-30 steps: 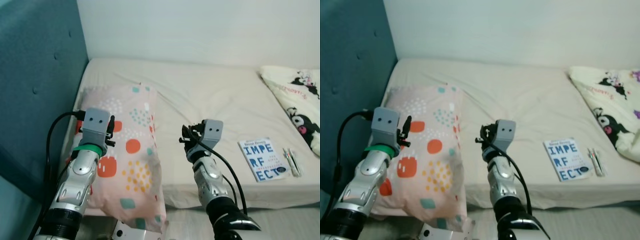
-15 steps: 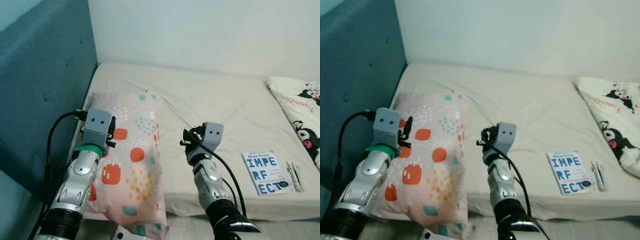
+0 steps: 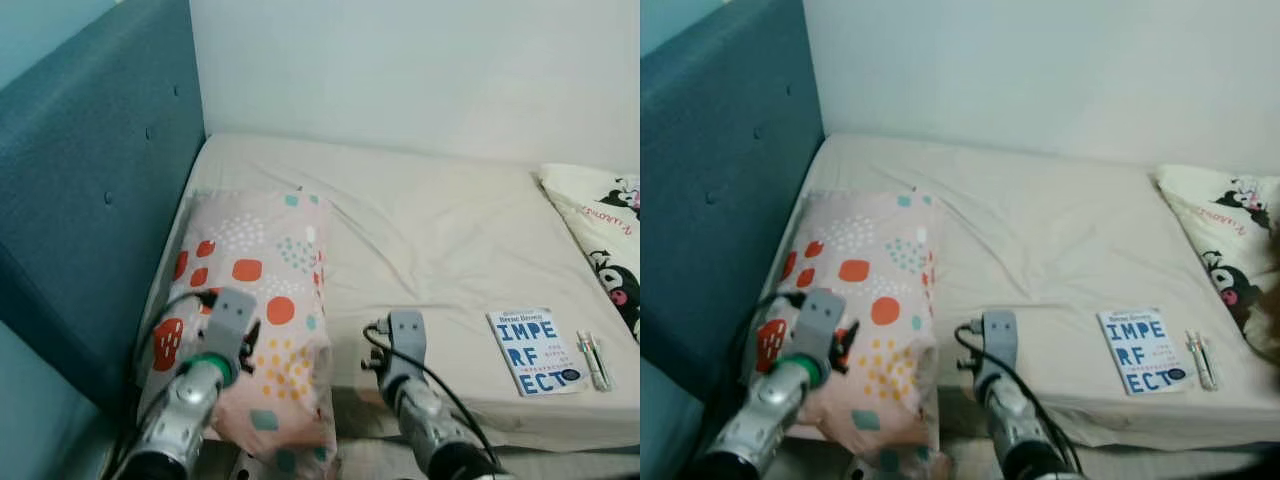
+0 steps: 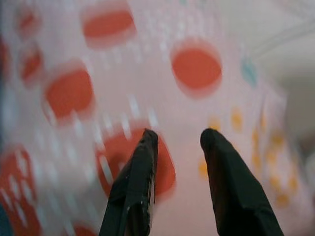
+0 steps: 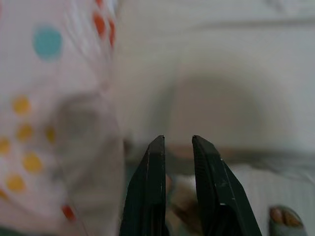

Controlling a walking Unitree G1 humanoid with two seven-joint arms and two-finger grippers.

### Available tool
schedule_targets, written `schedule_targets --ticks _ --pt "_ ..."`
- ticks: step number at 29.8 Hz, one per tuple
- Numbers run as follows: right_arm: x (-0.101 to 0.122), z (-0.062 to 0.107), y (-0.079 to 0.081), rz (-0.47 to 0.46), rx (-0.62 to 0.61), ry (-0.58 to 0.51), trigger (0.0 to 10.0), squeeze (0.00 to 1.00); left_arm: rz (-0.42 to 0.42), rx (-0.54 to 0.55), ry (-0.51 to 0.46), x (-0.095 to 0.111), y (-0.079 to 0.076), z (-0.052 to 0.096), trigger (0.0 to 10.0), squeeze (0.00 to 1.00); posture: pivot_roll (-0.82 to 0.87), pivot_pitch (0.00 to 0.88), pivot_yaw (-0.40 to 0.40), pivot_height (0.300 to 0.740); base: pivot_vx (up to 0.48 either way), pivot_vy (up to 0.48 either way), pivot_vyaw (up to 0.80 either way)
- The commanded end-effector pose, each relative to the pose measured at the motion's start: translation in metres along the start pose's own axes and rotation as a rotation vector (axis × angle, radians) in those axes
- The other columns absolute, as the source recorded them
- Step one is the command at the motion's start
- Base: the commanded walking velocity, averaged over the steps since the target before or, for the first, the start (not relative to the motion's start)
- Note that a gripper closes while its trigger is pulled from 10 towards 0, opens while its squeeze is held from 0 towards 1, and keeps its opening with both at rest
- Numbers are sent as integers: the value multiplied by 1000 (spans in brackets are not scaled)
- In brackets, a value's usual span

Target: Clean up the room

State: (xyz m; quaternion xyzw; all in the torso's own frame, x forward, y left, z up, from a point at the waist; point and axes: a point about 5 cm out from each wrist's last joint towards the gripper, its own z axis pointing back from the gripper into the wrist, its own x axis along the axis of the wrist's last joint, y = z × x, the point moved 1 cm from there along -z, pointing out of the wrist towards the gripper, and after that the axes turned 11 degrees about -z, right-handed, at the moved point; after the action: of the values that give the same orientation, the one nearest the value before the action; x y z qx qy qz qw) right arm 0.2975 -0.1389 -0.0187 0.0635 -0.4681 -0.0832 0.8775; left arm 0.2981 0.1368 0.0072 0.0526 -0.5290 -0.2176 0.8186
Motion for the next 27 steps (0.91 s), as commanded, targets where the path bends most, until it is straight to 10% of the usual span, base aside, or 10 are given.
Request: schedule_targets --ticks 1,27 --pt "-14 3 -6 18 -26 58 10000 0 -13 -32 101 -28 -7 6 10000 0 75 0 -17 740 0 0 0" --pt "-15 3 -17 -79 -76 92 10000 0 203 105 329 -93 13 29 10000 0 72 0 -41 740 0 0 0"
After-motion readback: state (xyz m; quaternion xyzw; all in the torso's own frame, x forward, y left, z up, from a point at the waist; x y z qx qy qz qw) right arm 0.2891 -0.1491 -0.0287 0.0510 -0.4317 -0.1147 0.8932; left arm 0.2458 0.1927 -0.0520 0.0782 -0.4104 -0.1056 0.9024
